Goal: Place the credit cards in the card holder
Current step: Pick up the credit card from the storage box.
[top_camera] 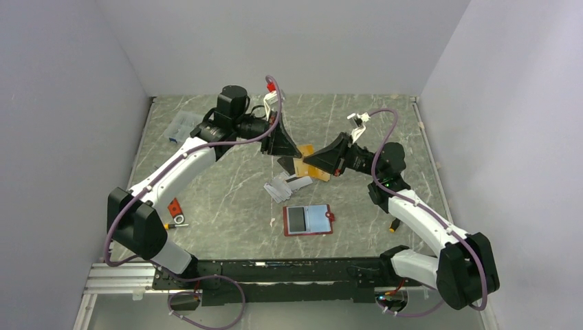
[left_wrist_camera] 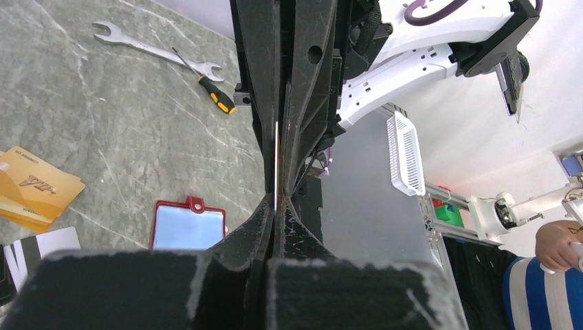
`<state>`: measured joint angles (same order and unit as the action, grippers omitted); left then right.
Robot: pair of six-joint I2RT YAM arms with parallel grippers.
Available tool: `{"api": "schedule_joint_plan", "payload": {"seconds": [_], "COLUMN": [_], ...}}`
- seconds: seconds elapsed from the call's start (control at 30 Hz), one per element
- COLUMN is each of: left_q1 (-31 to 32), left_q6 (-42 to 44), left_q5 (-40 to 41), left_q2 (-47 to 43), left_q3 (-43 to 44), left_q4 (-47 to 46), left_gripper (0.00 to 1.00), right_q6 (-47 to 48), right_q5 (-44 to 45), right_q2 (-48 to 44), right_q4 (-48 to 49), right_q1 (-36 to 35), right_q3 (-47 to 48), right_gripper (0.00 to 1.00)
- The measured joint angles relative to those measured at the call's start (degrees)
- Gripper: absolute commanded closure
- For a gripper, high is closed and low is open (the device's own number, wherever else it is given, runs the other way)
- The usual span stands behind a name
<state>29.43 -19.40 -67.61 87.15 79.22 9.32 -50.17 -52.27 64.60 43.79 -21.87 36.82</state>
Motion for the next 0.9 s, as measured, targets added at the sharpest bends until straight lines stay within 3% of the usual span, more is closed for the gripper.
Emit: {"api": "schedule_joint_plan", "payload": {"seconds": [0.2,0.5,0.73,0.9], "left_q1": [0.07,0.20,0.26,-2.03], "left_q6": [-0.04,-1.20,-1.27,-1.07], "left_q5": [-0.17,-0.72,-0.66,-0.44], "left_q2": [0.00,0.00,0.09,0.09], "left_q3": [0.52,0.52,0.52,0.81], "left_q4": [0.55,1.11,1.62,1.09], "left_gripper": [1.00,1.00,1.00,1.00], "right_q6": [-0.31,0.31,2.82,3.52], "right_q5": [0.02,2.10,2.08,-0.48], "right_q2": [-1.29,-4.00,-5.46,-4.98], "right_q4": [0.15,-1.25,-5.77,-9.53], "right_q1": [-0.26,-0.85,-1.05,-0.76], "right_q3": [-0.72,-2.21,-1.84,-1.75], "right_gripper": [1.00,1.00,0.90,0.89]}}
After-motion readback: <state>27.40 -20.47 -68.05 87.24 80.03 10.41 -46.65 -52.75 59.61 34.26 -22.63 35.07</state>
